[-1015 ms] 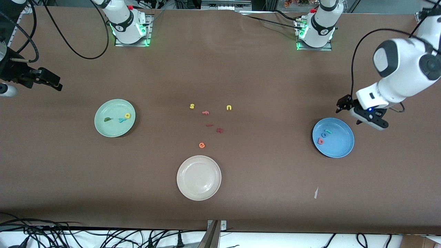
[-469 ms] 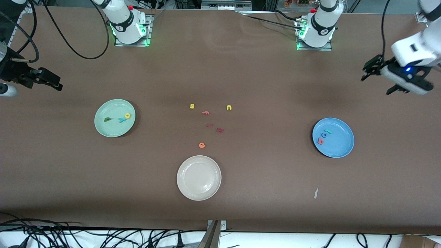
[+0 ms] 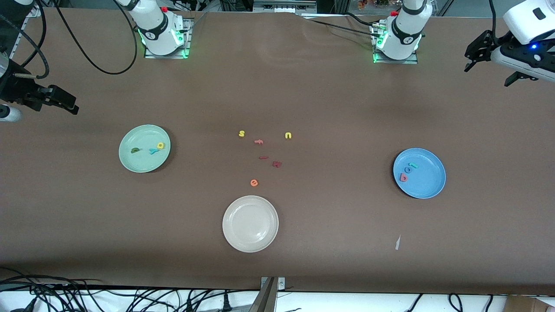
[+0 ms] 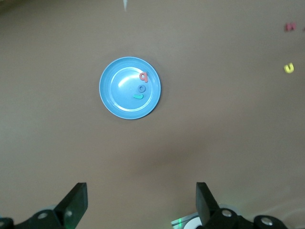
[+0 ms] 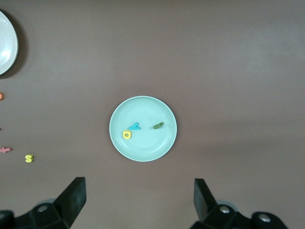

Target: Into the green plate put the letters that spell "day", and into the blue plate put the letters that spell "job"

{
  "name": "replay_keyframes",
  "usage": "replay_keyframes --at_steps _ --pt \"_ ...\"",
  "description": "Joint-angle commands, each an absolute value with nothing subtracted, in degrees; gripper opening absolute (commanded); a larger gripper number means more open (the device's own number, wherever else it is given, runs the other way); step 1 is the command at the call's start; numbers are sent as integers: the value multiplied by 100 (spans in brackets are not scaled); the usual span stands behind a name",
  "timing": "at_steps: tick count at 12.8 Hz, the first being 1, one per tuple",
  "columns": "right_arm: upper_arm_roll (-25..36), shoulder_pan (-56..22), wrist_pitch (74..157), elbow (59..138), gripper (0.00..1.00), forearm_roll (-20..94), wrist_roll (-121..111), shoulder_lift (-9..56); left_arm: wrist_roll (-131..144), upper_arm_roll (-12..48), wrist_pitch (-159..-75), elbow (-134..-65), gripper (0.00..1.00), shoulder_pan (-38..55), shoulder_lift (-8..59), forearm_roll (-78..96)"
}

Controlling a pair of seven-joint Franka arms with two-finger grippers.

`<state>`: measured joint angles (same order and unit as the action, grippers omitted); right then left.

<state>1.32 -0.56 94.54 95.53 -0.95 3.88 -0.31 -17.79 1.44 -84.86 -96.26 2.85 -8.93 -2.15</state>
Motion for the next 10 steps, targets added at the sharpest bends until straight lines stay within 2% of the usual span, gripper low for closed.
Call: replay_keyframes --at_steps 1,4,10 --pt "88 9 9466 9554 100 -79 439 -53 -1390 167 -8157 -9010 100 193 -361 -299" --pt "88 9 9466 9554 100 -79 439 -53 -740 141 -8051 -8781 100 193 -194 34" --pt "88 9 9466 9554 100 -79 439 -53 -406 53 -8016 -8780 100 193 -158 360"
